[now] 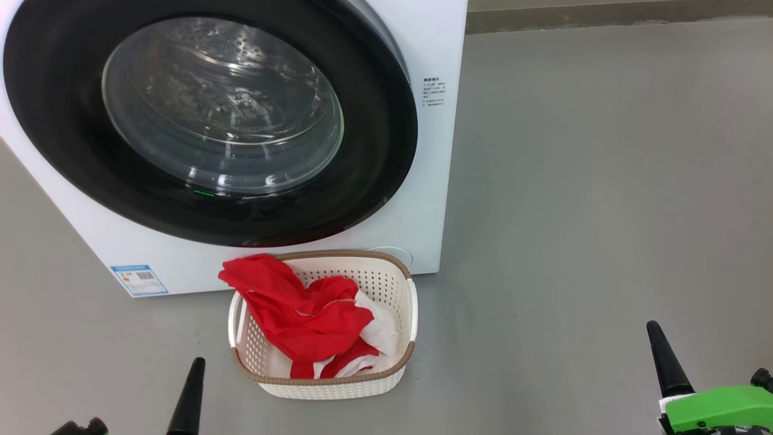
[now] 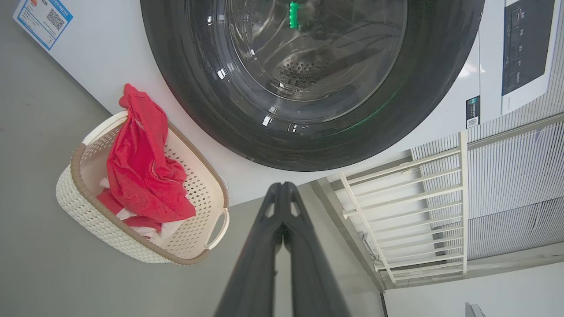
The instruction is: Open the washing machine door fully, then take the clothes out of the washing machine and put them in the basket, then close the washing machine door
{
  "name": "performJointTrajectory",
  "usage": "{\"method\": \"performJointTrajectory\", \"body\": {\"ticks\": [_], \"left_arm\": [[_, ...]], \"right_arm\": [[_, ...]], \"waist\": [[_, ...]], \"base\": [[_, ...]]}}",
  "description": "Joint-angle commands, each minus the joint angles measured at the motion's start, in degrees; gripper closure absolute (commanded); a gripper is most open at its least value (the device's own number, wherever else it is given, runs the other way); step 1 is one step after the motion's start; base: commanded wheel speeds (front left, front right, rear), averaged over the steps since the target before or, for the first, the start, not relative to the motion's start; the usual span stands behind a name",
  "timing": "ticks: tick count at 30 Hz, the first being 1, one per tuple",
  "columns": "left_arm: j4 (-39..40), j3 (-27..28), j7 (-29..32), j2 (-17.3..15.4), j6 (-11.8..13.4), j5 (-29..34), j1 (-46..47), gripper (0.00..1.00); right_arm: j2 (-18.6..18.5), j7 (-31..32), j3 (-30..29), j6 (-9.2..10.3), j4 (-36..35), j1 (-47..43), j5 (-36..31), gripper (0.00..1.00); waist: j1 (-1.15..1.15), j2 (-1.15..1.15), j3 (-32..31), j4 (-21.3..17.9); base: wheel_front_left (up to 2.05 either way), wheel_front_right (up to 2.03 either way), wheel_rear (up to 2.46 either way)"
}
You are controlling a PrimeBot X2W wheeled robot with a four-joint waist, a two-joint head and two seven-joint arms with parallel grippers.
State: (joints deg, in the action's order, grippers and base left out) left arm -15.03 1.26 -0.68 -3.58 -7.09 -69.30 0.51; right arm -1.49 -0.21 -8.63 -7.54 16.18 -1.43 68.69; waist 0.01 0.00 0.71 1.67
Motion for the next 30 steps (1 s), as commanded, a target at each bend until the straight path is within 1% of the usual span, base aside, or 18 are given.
{"method": "performJointTrajectory", "body": {"ticks": [1, 30], "left_arm": [[1.18, 1.73, 0.35, -0.43, -0.28, -1.35, 2.68, 1.00], [1.04, 3.94, 5.37, 0.00, -0.37, -19.43, 5.07, 1.00]], "right_arm": [[-1.02, 0.53, 0.97, 0.03, -1.71, 2.76, 1.53, 1.00], [-1.32, 5.57, 1.88, 0.05, -2.07, 6.72, 19.39, 1.00]], "waist": [[-0.01, 0.00, -0.02, -0.05], [-0.01, 0.00, -0.43, -1.37]], "base": [[0.00, 0.00, 0.00], [0.00, 0.00, 0.00]]}}
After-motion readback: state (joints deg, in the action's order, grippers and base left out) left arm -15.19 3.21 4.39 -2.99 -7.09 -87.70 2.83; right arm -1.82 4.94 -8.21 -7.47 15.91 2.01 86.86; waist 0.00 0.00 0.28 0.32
